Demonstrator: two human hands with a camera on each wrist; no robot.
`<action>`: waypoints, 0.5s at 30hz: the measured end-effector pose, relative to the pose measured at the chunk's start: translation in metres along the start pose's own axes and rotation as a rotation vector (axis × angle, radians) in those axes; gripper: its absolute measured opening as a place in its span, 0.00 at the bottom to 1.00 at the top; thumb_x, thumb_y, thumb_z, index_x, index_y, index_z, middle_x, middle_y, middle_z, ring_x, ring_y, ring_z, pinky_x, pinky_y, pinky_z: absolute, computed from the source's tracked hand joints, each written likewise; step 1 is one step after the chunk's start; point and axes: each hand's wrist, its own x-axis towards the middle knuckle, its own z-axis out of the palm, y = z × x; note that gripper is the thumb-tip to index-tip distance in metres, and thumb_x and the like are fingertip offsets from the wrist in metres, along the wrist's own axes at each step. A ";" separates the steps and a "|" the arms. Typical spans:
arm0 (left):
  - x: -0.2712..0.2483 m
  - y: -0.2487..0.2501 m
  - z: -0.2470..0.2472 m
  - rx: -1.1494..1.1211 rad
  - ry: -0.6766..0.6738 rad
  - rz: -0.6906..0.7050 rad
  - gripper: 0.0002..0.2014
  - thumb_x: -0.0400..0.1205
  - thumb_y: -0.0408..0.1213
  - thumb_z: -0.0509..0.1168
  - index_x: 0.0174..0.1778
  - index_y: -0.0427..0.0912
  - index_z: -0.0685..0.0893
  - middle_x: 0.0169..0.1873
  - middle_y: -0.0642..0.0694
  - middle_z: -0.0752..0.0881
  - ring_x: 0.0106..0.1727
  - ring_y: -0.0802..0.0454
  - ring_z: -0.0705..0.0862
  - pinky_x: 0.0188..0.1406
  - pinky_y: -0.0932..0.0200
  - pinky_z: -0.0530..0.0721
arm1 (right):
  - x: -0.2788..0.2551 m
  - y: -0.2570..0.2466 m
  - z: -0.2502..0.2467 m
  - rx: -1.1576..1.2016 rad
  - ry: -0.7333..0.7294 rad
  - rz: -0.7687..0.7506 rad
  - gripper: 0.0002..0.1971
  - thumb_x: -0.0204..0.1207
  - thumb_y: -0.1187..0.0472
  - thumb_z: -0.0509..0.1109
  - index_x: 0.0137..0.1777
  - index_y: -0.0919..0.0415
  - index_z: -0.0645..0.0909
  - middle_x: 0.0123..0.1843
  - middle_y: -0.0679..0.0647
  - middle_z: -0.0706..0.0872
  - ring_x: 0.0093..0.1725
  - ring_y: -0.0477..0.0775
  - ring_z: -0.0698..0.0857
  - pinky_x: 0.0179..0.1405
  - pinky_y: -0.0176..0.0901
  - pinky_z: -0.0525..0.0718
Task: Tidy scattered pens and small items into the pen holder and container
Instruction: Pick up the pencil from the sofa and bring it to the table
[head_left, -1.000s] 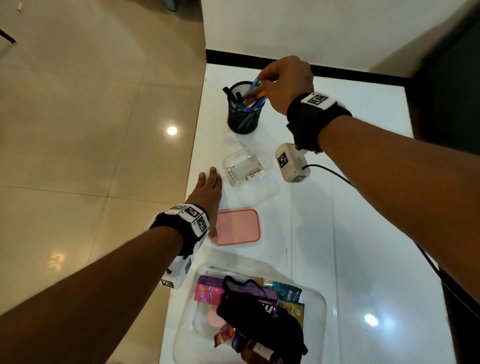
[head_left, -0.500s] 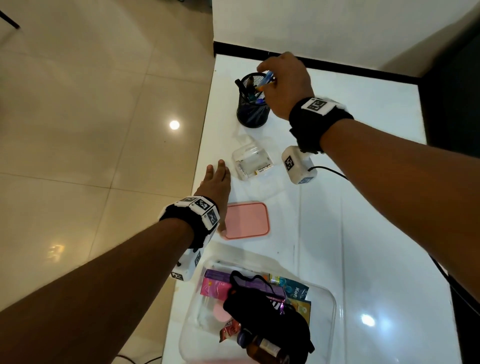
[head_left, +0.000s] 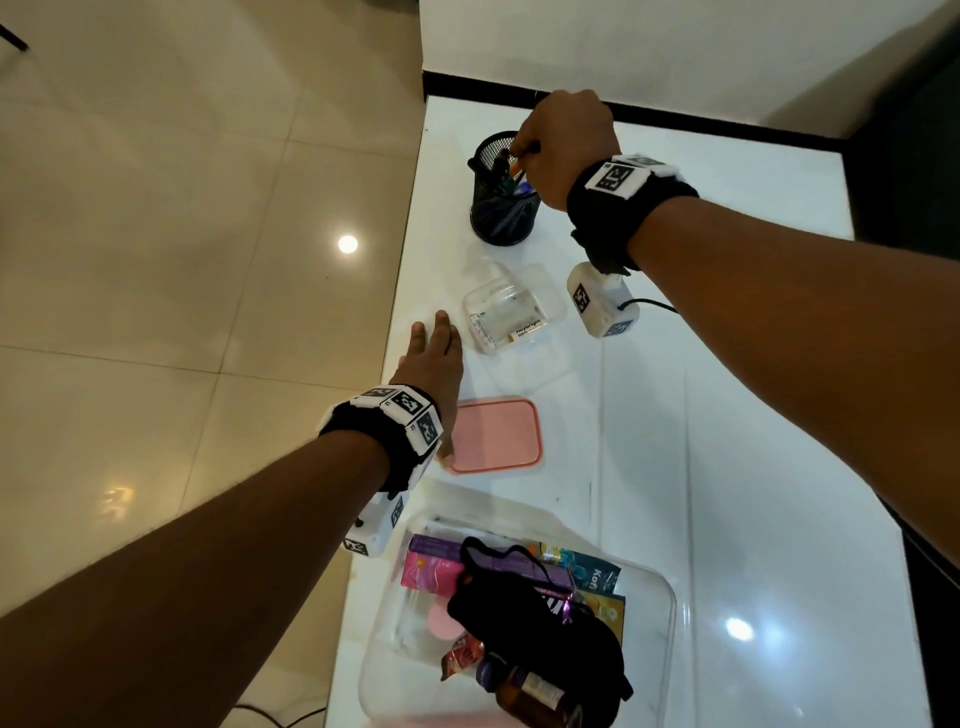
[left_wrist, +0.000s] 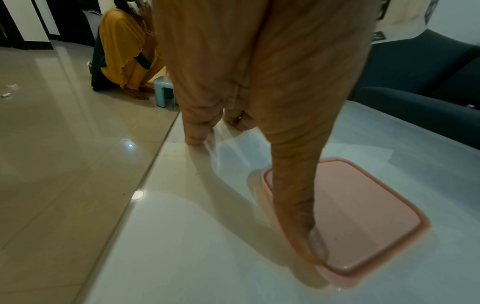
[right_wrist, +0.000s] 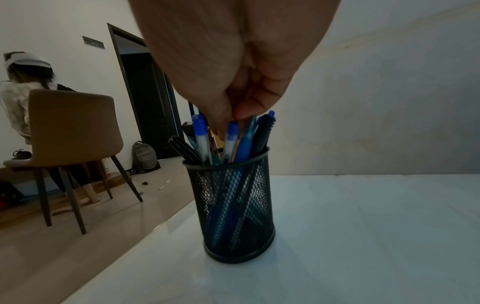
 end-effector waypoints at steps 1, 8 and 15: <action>0.001 0.000 0.001 0.007 0.003 -0.001 0.55 0.74 0.32 0.75 0.83 0.30 0.38 0.83 0.36 0.34 0.83 0.29 0.37 0.82 0.38 0.58 | 0.000 0.001 0.001 0.004 0.000 -0.006 0.13 0.76 0.64 0.70 0.58 0.55 0.89 0.58 0.55 0.90 0.59 0.59 0.85 0.56 0.43 0.80; -0.002 0.001 -0.004 -0.017 0.002 -0.012 0.58 0.72 0.32 0.77 0.83 0.30 0.38 0.84 0.36 0.35 0.83 0.29 0.38 0.82 0.38 0.58 | -0.021 0.018 -0.001 0.236 0.173 0.046 0.12 0.78 0.54 0.67 0.58 0.50 0.88 0.60 0.48 0.88 0.62 0.55 0.81 0.62 0.40 0.75; -0.011 0.011 -0.015 0.089 -0.010 0.002 0.64 0.67 0.42 0.82 0.82 0.27 0.38 0.83 0.31 0.37 0.84 0.31 0.40 0.83 0.40 0.49 | -0.183 0.074 0.036 0.416 0.272 0.186 0.09 0.75 0.57 0.71 0.52 0.53 0.89 0.53 0.51 0.90 0.48 0.55 0.87 0.60 0.44 0.78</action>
